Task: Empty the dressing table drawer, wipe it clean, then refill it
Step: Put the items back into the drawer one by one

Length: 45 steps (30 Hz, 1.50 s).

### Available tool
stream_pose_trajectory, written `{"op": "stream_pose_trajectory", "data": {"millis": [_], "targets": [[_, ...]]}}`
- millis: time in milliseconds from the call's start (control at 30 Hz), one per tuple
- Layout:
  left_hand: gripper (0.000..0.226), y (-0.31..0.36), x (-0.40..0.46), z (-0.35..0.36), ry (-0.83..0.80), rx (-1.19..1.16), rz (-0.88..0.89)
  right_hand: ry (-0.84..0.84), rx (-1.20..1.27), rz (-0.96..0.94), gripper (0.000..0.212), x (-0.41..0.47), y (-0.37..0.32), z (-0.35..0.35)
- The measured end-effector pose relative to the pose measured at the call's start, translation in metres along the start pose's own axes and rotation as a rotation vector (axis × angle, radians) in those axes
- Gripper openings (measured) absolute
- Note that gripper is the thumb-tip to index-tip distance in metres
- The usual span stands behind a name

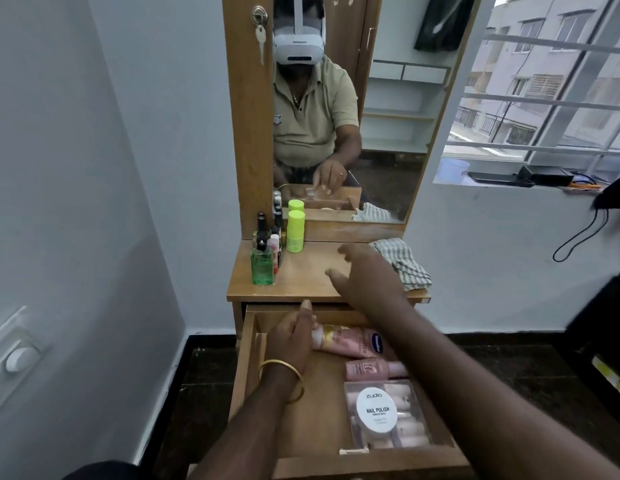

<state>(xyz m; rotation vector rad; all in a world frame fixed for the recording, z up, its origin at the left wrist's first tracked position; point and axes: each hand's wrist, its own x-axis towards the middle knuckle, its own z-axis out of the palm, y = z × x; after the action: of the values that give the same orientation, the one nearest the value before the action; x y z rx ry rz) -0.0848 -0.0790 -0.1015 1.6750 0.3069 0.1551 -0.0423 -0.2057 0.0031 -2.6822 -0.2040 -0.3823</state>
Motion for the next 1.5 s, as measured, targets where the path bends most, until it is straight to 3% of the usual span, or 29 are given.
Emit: {"op": "stream_pose_trajectory", "data": {"millis": [167,267,367,533,733,900,1067,1167,1500], "targets": [[0.043,0.006,0.001,0.0,0.165,-0.259,-0.093,-0.051,-0.108,-0.159,0.08,0.067,-0.029,0.018],[0.047,0.005,0.005,-0.001,0.185,-0.339,-0.144,-0.098,-0.198,-0.167,0.087,0.093,-0.036,0.037],[0.05,0.004,0.007,-0.001,0.141,-0.368,-0.2,-0.097,-0.193,-0.175,0.076,0.1,-0.035,0.049],[0.05,0.004,0.008,0.002,0.142,-0.385,-0.208,0.133,0.058,-0.146,0.031,0.1,-0.03,0.055],[0.05,0.003,0.007,0.002,0.141,-0.341,-0.172,0.157,0.376,-0.142,0.037,0.075,-0.02,0.042],[0.063,0.002,0.011,-0.001,0.059,-0.316,-0.261,0.286,0.61,-0.183,0.015,0.013,0.006,0.022],[0.08,0.002,-0.001,-0.001,-0.241,-0.036,-0.376,-0.052,0.786,-0.07,0.004,-0.054,0.046,0.038],[0.085,-0.003,-0.007,0.0,-0.344,0.137,-0.397,-0.263,0.728,-0.008,0.02,-0.076,0.063,0.057],[0.103,-0.011,-0.01,-0.002,-0.559,0.387,-0.559,-0.53,0.421,-0.039,0.021,-0.085,0.062,0.064]]}}
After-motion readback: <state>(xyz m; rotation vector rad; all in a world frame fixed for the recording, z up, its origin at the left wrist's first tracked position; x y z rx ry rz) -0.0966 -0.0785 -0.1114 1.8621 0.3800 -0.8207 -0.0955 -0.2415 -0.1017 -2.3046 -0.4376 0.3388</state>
